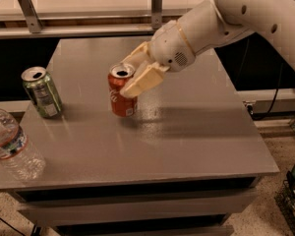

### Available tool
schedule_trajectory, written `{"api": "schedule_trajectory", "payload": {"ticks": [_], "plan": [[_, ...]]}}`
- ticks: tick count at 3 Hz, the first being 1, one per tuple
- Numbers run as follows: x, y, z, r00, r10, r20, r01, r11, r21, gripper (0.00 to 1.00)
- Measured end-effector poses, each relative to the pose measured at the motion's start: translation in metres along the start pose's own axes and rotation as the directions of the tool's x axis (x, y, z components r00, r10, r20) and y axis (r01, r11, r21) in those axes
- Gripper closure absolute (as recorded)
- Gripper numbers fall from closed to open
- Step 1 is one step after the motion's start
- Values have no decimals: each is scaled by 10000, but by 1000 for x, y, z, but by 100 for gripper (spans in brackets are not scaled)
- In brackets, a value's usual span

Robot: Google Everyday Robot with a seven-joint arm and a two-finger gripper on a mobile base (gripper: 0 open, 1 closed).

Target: Move coke can near water bottle

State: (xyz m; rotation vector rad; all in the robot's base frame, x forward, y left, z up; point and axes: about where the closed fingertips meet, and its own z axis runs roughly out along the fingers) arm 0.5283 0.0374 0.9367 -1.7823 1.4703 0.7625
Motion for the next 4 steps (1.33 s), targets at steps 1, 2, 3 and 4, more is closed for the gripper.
{"api": "schedule_trajectory", "payload": {"ticks": [1,2,3,4], "plan": [[-26,37,34,9925,-1176,-323,1167,9928,-262,100],[-45,64,67,9802,-1903,-538,1865,9801,-681,97],[-55,77,79,9780,-2022,-510,1947,9730,-1240,75],[-65,93,89,9821,-1872,-217,1792,9634,-1995,51]]}}
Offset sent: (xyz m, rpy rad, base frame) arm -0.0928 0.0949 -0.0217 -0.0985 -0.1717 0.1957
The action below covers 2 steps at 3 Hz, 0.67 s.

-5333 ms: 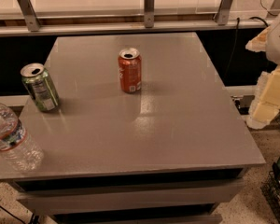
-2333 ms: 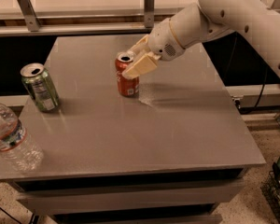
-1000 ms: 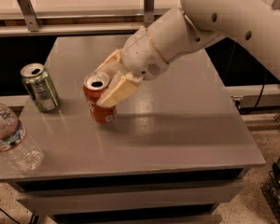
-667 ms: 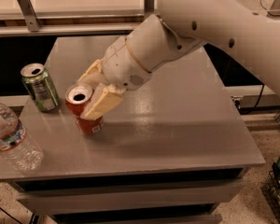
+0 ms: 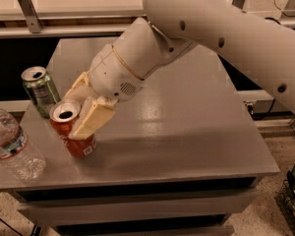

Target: Move coke can near water bottle

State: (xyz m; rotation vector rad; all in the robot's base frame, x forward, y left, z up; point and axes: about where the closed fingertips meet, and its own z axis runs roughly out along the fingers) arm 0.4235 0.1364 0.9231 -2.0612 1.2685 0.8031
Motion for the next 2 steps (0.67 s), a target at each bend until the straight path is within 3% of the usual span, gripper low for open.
{"api": "schedule_trajectory", "payload": {"ticks": [2], "plan": [[-12,18,25,9991,72,410,-41,9970,-768,4]]}}
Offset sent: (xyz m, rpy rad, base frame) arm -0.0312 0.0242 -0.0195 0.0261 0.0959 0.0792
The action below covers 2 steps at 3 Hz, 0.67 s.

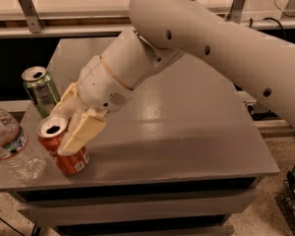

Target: Move coke can near water bottle

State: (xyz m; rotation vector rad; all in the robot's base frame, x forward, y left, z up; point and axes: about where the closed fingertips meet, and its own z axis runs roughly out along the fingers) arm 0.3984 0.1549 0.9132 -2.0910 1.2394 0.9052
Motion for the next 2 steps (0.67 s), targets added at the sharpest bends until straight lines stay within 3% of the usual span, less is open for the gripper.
{"api": "schedule_trajectory", "payload": {"ticks": [1,2], "plan": [[6,1,-2,9993,-100,373,88,9994,330,0],[6,1,-3,9992,-111,372,98,9994,343,0]]}}
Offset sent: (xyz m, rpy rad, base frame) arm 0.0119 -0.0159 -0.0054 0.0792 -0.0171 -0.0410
